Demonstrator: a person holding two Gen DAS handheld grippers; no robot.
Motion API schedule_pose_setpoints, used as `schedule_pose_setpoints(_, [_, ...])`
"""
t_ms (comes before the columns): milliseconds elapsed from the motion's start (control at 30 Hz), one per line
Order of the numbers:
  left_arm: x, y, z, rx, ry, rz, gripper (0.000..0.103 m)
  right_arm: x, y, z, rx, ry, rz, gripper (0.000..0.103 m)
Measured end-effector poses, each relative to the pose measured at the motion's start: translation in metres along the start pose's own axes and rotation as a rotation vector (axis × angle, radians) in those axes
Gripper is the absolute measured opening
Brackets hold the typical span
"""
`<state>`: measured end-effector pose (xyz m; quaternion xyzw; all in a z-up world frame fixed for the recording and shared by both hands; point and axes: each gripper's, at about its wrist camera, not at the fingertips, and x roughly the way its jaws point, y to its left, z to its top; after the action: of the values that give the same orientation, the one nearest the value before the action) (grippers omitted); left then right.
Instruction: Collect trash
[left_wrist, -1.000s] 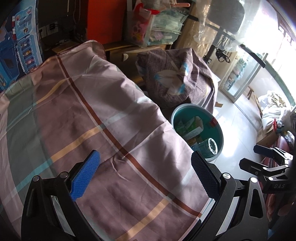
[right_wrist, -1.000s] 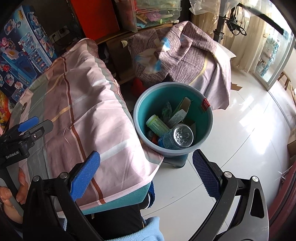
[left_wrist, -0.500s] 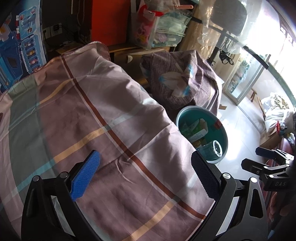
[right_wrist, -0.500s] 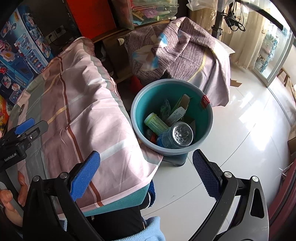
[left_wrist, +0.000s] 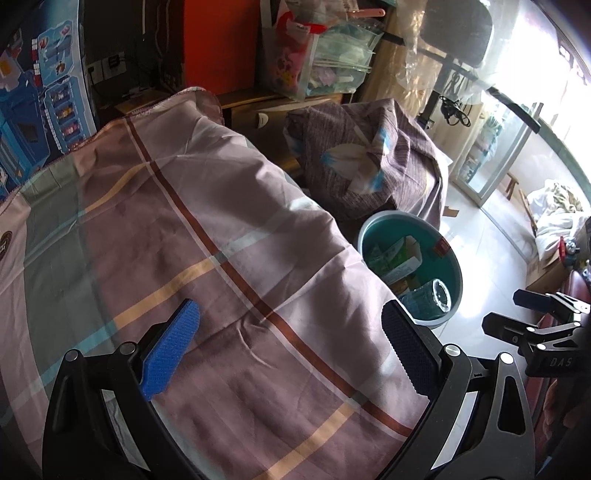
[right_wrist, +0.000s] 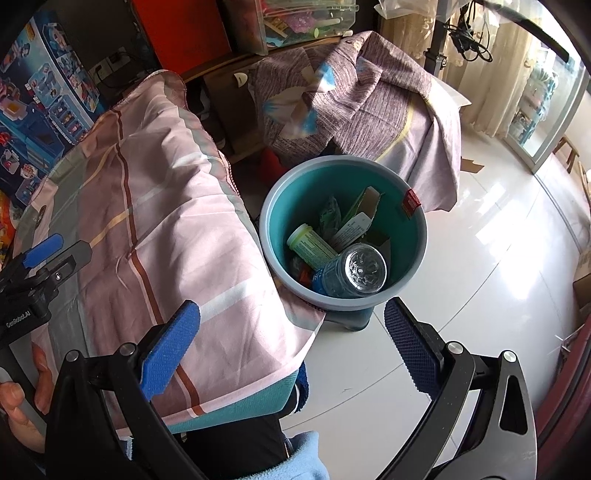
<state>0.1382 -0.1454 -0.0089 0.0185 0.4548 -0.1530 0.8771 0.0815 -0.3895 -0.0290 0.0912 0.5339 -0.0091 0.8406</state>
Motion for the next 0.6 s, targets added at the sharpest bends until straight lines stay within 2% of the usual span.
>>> schedule_pose_setpoints(600, [0.004, -0.0023, -0.0007, 0.007, 0.007, 0.008, 0.099, 0.0032, 0.0019, 0.0022, -0.001, 0.005, -0.004, 0.096])
